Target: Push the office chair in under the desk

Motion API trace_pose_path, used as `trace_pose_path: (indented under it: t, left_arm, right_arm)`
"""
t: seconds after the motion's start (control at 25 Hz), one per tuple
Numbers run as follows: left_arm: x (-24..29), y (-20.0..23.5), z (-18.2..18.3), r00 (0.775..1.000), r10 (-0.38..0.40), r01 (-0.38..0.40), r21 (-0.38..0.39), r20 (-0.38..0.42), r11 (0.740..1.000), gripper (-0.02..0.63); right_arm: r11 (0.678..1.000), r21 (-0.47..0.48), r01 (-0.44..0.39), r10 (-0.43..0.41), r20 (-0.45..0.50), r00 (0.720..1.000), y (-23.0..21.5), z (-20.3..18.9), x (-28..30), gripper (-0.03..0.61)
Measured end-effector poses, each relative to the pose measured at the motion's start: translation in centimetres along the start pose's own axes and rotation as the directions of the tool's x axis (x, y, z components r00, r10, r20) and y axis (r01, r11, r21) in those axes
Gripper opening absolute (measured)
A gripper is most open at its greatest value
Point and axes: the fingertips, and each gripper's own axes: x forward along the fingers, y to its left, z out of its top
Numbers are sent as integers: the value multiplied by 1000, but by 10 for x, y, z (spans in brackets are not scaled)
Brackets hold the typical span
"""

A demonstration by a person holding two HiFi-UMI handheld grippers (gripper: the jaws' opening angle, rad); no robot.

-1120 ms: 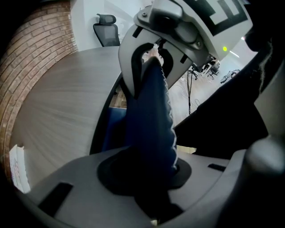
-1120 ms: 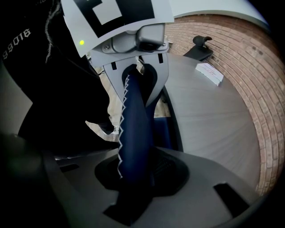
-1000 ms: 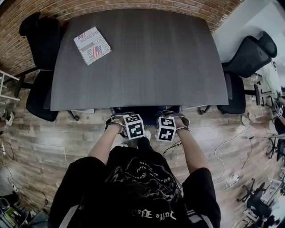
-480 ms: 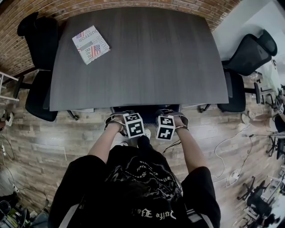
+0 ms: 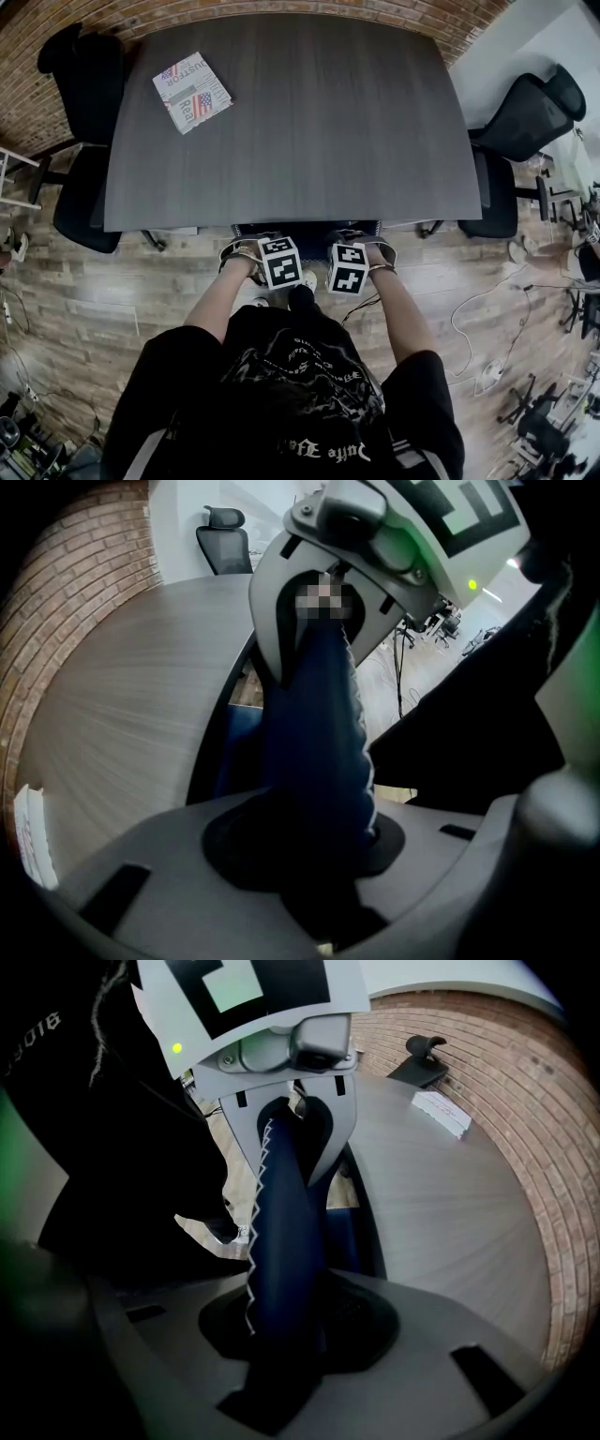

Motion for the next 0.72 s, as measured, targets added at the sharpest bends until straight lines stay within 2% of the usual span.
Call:
trace_pose_path:
  t: [0.72]
  left_arm:
    - [-1, 2, 2, 999, 47, -47, -11, 26, 999, 127]
  right_arm:
    - [999, 29, 32, -33, 27, 999, -1, 0, 0, 115]
